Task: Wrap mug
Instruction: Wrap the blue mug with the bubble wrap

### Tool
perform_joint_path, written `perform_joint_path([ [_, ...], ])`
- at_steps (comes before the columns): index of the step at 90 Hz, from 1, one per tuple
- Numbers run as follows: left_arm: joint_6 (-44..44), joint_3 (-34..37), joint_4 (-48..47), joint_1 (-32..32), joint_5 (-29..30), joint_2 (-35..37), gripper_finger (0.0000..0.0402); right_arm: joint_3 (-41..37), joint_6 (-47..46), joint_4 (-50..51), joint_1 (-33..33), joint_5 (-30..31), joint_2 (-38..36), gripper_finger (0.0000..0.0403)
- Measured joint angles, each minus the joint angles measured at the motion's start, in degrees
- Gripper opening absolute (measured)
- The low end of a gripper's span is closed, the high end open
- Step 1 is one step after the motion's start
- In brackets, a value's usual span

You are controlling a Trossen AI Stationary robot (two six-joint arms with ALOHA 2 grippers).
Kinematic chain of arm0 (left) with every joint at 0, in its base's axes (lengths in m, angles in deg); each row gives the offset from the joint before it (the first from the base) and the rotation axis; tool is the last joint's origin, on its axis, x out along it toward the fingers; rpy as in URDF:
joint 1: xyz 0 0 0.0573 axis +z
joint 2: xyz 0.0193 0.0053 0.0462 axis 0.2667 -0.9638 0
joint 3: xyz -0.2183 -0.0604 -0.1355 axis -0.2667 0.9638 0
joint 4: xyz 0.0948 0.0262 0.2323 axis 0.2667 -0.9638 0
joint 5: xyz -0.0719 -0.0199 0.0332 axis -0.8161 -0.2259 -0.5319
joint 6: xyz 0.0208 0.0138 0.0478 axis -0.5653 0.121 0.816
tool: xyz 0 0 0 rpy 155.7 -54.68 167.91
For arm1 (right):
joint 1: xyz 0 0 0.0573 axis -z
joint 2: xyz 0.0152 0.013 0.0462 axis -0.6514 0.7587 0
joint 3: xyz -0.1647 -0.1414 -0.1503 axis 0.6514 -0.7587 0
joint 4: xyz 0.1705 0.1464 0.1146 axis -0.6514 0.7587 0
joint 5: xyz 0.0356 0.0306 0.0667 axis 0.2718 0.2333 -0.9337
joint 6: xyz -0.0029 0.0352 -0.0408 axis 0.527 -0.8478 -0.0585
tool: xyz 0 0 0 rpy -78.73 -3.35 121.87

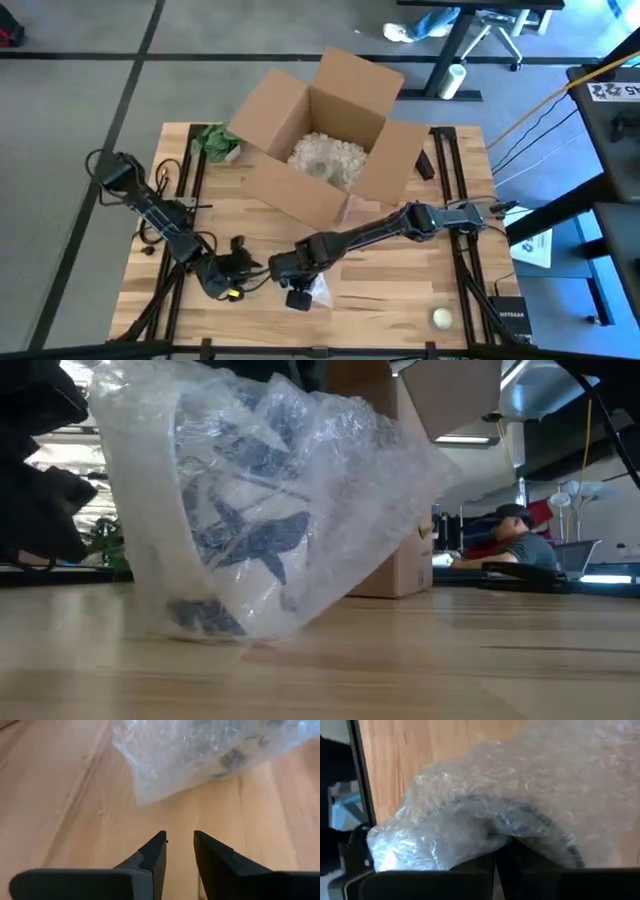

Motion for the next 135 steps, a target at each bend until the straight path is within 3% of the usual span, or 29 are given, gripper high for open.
perform_joint_path([
  [31,3.91,7.76,19.35,1.89,-3.89,-0.1,0.0081,0.76,15.5,0.9,-0.6,-3.09,0.14,0.0],
  [63,14.39,7.63,36.18,7.7,-10.84,-1.39,0.0081,0.74,14.4,0.22,-0.54,-2.75,0.14,0.0],
  [99,20.65,-0.16,38.78,10.64,-18.25,-5.91,0.0081,0.72,9.94,-0.49,-0.56,-2.67,0.18,0.0],
  [135,19.26,-4.49,39.78,10.67,-19.53,-12.38,0.0081,1.24,5.05,1.38,-0.65,-1.99,-0.72,0.0],
])
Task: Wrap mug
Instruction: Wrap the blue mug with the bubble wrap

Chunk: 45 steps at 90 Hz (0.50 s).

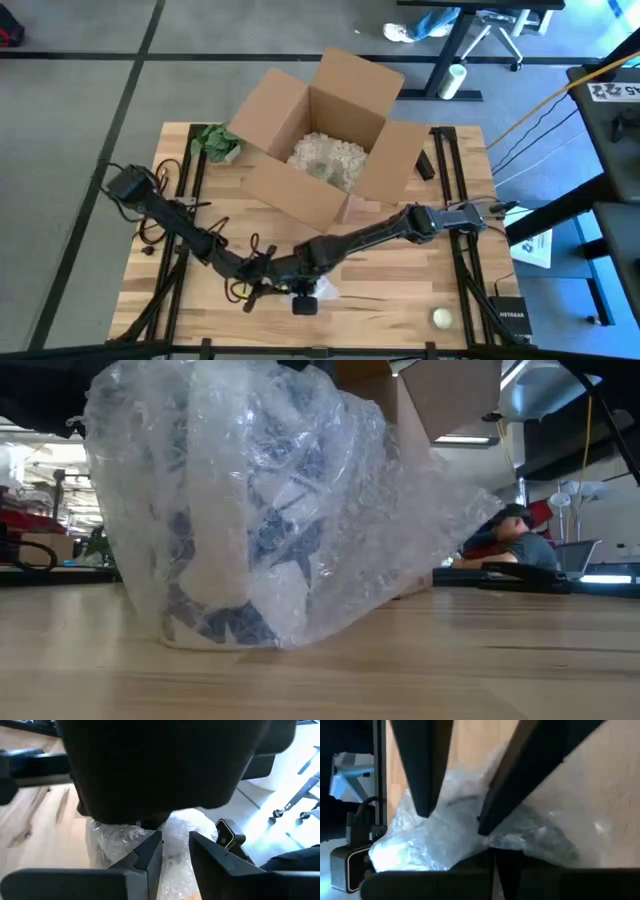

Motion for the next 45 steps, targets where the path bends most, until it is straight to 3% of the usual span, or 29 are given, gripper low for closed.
perform_joint_path([
  [45,2.07,0.19,-0.43,0.0,-0.3,1.02,0.0081,0.04,-3.1,2.38,-1.05,4.26,-6.62,0.0],
])
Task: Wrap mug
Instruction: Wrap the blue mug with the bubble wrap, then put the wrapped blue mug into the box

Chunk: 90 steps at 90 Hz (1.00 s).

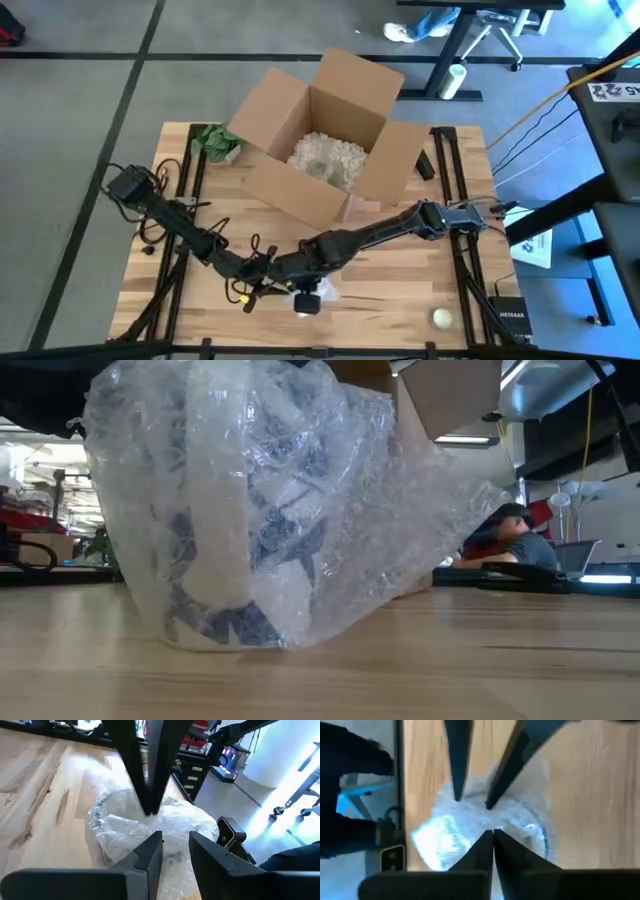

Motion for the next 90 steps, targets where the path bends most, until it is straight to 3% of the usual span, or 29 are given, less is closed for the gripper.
perform_joint_path([
  [18,1.66,0.1,-1.98,0.0,-0.06,3.91,0.0081,0.08,-1.47,1.02,-0.55,4.33,-1.78,0.0],
  [41,-0.9,0.11,-11.67,0.0,0.01,8.98,0.0082,0.09,-4.44,6.89,-0.75,7.69,-2.25,0.0],
  [66,-1.32,0.12,-21.19,-0.22,0.11,16.87,0.0115,-0.36,-4.51,6.34,-0.64,10.32,-2.19,0.0001],
  [90,-3.39,0.1,-36.65,-0.65,0.14,27.36,0.0141,-0.36,-4.34,3.28,0.57,10.16,-2.19,0.0052],
])
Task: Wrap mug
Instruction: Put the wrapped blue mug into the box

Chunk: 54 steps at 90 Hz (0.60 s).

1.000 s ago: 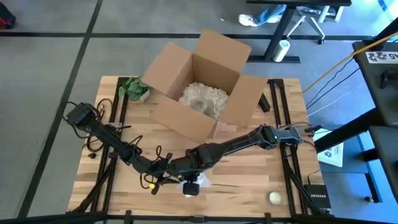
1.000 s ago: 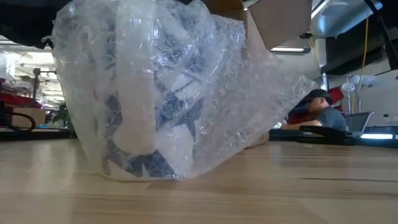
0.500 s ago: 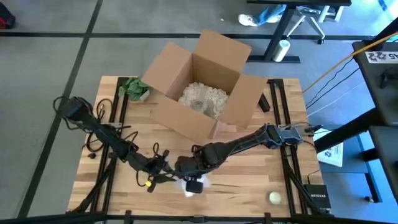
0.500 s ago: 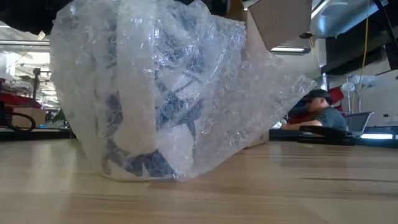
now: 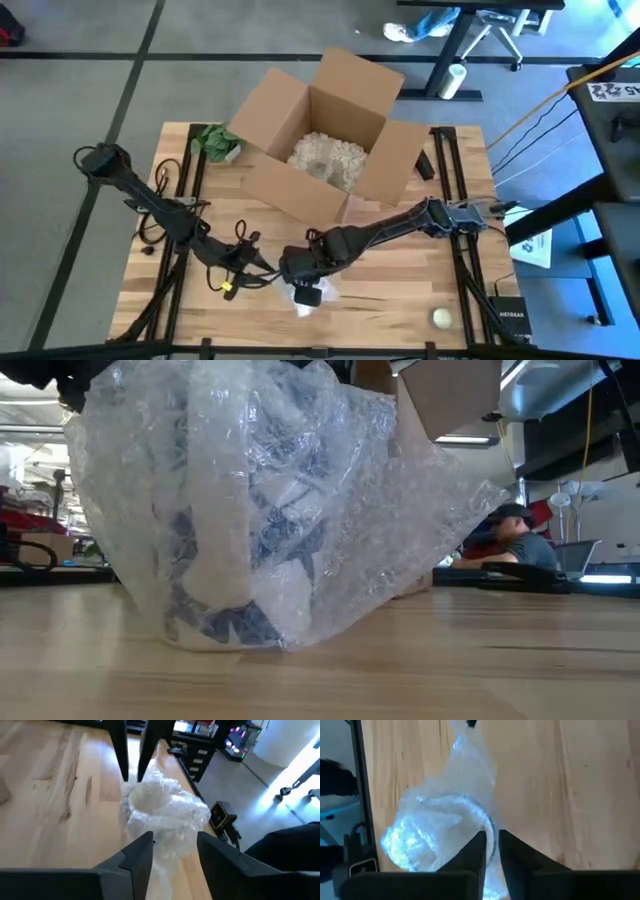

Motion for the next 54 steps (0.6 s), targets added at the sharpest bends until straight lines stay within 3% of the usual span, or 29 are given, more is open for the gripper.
perform_joint_path([
  [19,-5.33,0.03,-13.19,-2.41,1.11,8.05,0.0142,-0.27,0.01,-0.93,0.68,-1.62,1.66,0.0083],
  [54,-12.66,6.92,-13.39,-13.1,13.26,17.37,0.0142,-5.65,-0.45,-4.67,0.61,-5.87,1.81,0.0084],
])
